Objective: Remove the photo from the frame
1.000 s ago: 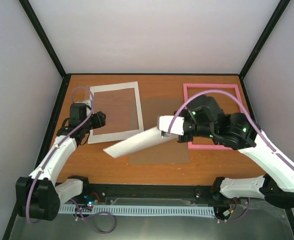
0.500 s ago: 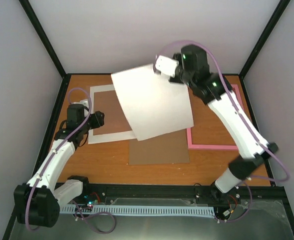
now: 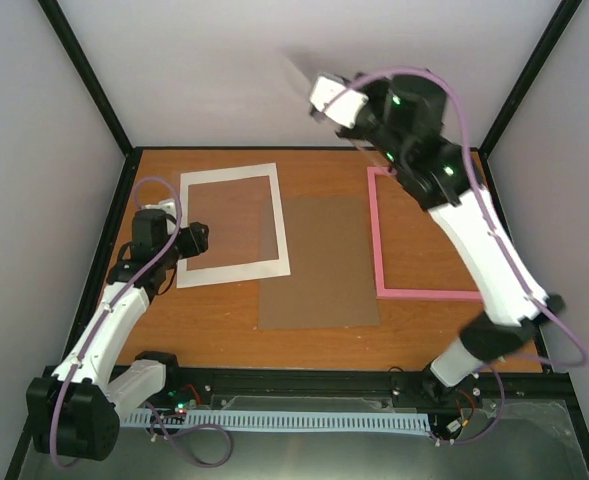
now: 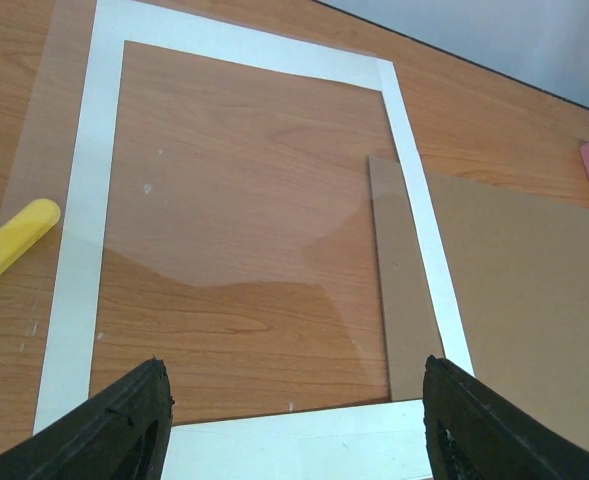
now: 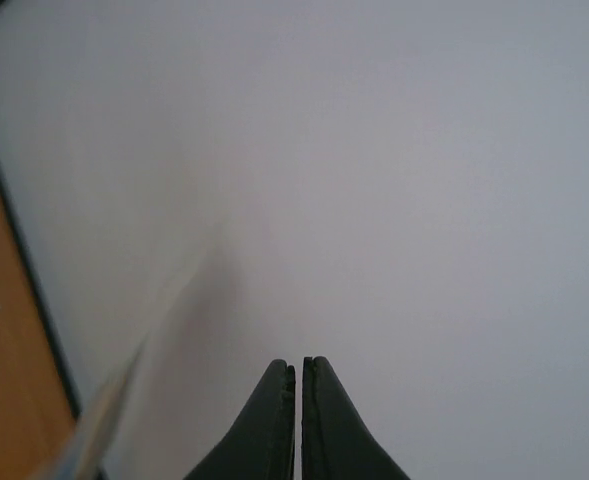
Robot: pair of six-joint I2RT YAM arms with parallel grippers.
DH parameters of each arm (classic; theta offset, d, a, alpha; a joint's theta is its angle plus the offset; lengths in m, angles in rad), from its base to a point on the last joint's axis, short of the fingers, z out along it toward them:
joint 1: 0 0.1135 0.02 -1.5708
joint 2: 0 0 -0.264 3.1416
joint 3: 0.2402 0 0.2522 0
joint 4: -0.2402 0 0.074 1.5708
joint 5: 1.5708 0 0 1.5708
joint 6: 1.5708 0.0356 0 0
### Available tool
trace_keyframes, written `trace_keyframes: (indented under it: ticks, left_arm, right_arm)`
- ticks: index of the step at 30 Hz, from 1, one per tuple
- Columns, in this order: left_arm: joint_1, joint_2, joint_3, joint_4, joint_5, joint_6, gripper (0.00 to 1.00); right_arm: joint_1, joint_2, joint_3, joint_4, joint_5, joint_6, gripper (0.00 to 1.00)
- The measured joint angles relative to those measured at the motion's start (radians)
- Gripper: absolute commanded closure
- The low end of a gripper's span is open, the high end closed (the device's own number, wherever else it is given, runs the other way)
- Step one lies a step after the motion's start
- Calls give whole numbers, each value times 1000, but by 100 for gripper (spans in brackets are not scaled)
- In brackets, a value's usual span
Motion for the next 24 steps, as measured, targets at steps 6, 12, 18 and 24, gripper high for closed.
trace_keyframes:
  ticks: [6,12,18,24]
  left_arm:
    - [0,-13,-2,3,1,0,31]
    - [0,-12,-2,3,3,0,30]
    - [0,7,-14,21,74,1,31]
    - [-9,76,-56,106,262,-24,30]
  right_arm:
    - [-2,-359,-529,-6,-208,42,97]
    - [150,-419,-1037,-76,-325,93,96]
    - [192,-449,-1208,-122,-320,253,46]
    - [-37,-505,-1241,11,-281,372,39]
